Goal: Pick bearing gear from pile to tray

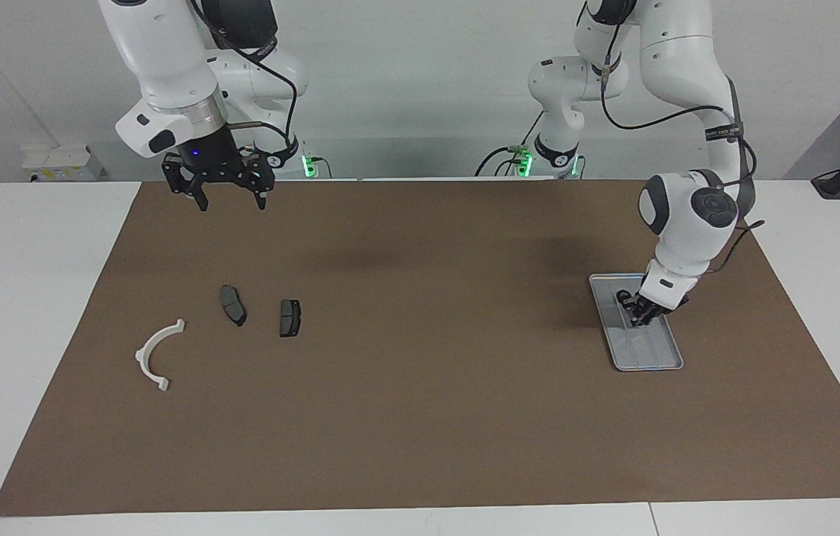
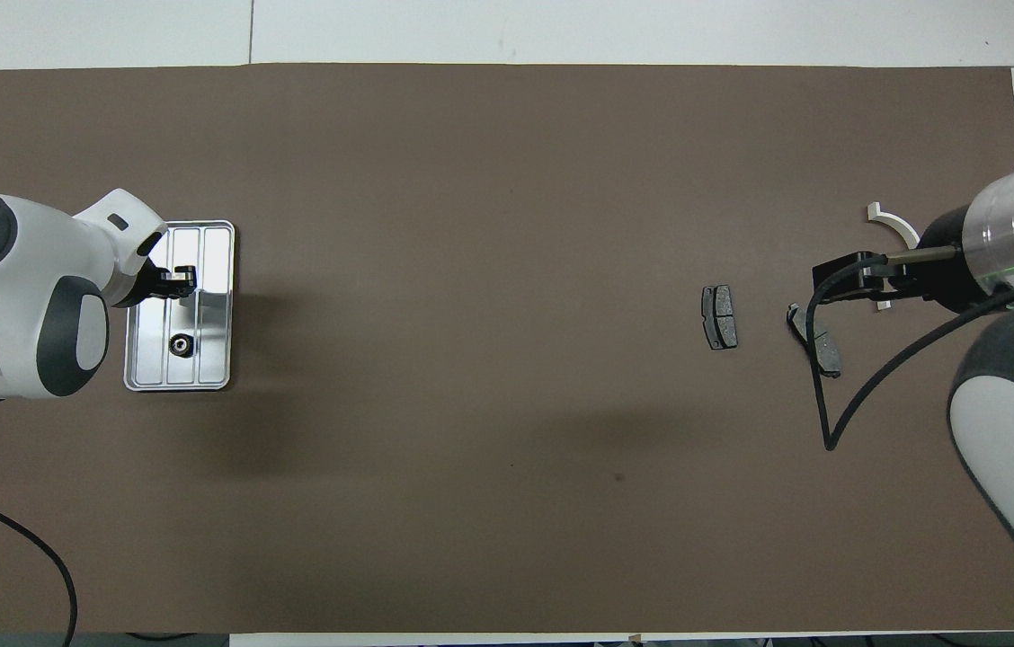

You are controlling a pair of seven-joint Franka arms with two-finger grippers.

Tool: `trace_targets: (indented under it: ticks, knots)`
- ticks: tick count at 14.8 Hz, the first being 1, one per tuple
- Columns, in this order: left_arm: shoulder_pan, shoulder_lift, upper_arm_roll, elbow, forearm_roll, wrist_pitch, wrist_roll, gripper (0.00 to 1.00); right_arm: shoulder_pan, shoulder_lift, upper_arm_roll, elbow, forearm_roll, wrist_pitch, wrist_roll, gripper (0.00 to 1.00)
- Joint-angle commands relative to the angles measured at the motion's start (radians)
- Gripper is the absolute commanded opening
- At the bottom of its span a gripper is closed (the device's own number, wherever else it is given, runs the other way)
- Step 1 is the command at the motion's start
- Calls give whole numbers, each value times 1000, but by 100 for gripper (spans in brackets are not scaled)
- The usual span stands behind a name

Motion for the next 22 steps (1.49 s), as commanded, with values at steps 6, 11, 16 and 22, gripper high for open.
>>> trace_targets:
  ticks: [6,11,16,22]
  knots:
    - [-14,-7,13,-67,-10,66,0,54,-16,-16,-8,-12,17,12,5,100]
    - [-12,-28,10,58,-10,-169,3,100,-15,-14,-8,-13,17,16,5,100]
    - [-14,-193,7,294,-55,-565,-6,100,-23,-14,-8,-12,17,15,11,100]
    - [-14,-451,4,315,-56,-791,52,100,-24,-14,-10,-13,17,15,10,100]
